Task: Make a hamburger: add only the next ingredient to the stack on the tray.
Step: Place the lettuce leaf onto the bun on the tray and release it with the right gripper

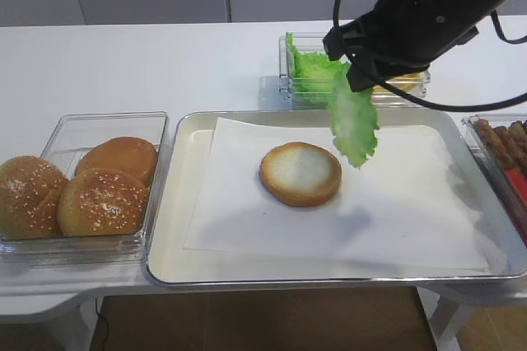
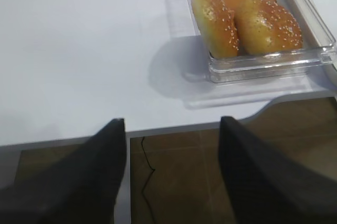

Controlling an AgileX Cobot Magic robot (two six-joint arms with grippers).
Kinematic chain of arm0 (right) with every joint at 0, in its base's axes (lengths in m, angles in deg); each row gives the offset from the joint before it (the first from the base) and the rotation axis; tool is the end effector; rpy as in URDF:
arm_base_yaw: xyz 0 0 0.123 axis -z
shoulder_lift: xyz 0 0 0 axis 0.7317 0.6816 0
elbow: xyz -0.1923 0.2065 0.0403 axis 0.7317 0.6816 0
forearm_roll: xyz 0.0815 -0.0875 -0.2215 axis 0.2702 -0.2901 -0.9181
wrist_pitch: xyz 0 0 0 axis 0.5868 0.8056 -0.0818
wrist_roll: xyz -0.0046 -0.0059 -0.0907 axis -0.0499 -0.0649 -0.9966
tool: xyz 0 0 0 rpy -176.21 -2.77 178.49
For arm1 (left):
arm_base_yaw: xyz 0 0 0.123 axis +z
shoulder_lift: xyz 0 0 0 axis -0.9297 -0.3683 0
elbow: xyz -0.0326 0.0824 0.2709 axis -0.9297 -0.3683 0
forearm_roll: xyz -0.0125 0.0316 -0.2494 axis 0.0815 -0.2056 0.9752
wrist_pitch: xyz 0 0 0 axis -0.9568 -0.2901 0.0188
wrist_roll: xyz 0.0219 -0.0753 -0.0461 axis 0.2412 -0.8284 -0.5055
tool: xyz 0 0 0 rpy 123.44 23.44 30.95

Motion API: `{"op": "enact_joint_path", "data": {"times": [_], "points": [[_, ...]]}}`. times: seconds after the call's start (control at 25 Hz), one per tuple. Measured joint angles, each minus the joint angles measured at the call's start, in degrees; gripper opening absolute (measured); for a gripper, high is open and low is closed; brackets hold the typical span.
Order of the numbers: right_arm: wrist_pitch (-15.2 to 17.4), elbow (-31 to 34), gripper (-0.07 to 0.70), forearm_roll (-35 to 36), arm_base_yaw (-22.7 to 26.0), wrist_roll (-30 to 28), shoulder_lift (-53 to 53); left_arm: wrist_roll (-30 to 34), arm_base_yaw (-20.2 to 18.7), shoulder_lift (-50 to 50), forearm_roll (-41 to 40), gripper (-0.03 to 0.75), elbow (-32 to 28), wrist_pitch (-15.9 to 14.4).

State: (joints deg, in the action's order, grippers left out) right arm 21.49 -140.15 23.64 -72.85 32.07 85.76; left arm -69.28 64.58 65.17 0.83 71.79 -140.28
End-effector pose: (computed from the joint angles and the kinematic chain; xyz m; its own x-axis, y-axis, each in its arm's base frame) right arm 0.2816 0.1507 0.3008 -0.7950 -0.2729 -0.5418 -0.4240 0.8887 0.1744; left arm -0.0121 0.0068 0.2650 -0.5530 -0.0323 -0.8326 -0.0260 0.9994 -0.0215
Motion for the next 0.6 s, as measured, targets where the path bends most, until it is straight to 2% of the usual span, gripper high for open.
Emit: {"op": "enact_joint_path", "data": {"times": [0.44,0.6], "points": [[0.1,0.0,0.008,0.0,-0.1,0.0,4.0,0.0,0.0,0.0,0.0,0.415,0.0,0.0],[0.1,0.0,0.008,2.3,-0.1,-0.1,5.2,0.0,0.0,0.0,0.0,0.415,0.0,0.0]]}}
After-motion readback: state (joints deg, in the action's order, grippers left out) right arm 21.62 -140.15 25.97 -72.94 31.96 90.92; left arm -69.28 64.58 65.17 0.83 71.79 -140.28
